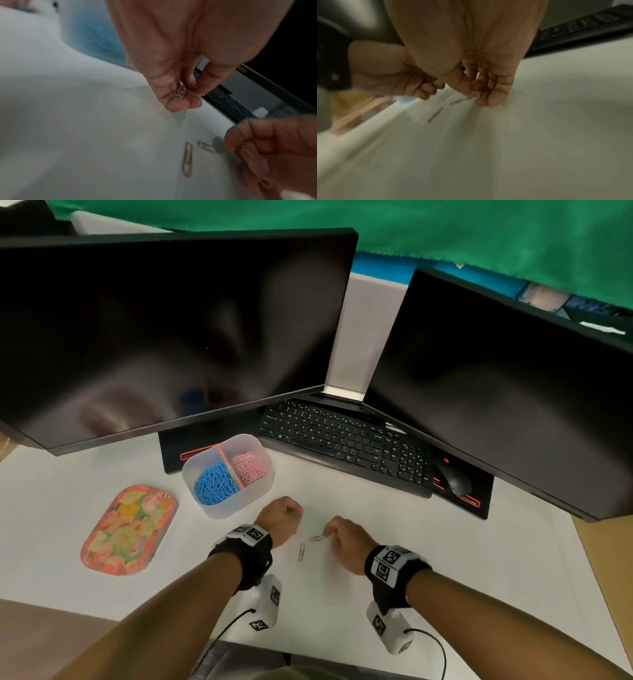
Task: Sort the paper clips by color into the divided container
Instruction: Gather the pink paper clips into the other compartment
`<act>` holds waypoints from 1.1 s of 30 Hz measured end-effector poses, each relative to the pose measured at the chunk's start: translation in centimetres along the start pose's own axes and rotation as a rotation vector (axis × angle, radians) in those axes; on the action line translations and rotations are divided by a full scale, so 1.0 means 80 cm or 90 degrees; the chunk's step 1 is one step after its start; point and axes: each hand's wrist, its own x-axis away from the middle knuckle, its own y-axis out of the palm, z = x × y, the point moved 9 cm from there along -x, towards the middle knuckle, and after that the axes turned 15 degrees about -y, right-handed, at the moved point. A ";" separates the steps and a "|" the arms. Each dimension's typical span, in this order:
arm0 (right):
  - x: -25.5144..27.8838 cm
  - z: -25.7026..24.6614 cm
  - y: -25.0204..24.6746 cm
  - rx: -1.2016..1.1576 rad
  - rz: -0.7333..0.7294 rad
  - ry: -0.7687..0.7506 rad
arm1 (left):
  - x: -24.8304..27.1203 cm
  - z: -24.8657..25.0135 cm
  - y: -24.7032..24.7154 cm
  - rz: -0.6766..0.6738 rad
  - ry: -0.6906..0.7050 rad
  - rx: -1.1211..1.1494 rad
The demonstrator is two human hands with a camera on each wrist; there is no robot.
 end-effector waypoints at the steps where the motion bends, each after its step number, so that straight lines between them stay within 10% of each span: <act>1: -0.002 0.000 -0.003 -0.072 0.016 0.017 | -0.003 -0.003 -0.001 -0.028 -0.045 0.069; 11: -0.028 -0.005 -0.011 -0.443 0.120 0.089 | 0.014 -0.012 0.007 -0.199 -0.139 0.343; 19: -0.028 -0.037 0.002 0.099 -0.004 -0.131 | 0.026 0.000 0.031 0.055 0.070 -0.476; 33: -0.028 -0.033 0.017 0.219 -0.076 -0.112 | 0.021 0.000 0.040 0.147 0.095 -0.613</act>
